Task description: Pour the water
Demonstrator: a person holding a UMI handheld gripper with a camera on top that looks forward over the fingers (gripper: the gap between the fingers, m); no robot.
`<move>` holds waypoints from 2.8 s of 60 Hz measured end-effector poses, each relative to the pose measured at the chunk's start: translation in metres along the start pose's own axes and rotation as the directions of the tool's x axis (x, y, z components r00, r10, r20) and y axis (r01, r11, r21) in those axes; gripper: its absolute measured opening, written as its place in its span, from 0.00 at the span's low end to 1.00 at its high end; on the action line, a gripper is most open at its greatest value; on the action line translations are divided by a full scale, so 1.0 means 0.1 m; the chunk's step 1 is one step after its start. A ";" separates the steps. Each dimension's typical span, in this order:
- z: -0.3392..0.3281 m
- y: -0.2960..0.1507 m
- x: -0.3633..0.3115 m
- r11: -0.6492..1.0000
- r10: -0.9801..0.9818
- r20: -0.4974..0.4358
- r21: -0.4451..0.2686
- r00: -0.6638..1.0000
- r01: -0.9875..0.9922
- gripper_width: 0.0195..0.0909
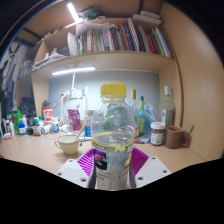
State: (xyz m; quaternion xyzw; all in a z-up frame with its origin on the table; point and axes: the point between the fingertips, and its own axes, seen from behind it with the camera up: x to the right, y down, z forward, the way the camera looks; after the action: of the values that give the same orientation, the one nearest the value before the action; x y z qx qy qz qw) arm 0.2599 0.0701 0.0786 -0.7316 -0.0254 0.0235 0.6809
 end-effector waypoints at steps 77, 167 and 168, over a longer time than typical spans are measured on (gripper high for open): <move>1.63 -1.42 -0.42 0.059 -0.992 -0.110 -0.020 0.056 0.998 0.38; 0.76 0.05 -0.15 0.979 -0.033 0.156 -0.192 0.987 0.064 0.91; 0.69 0.05 -0.15 0.979 -0.029 0.159 -0.194 0.987 0.060 0.91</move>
State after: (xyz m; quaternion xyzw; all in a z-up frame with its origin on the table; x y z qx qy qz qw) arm 0.2399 0.1376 0.0688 -0.7910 -0.0967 0.0626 0.6009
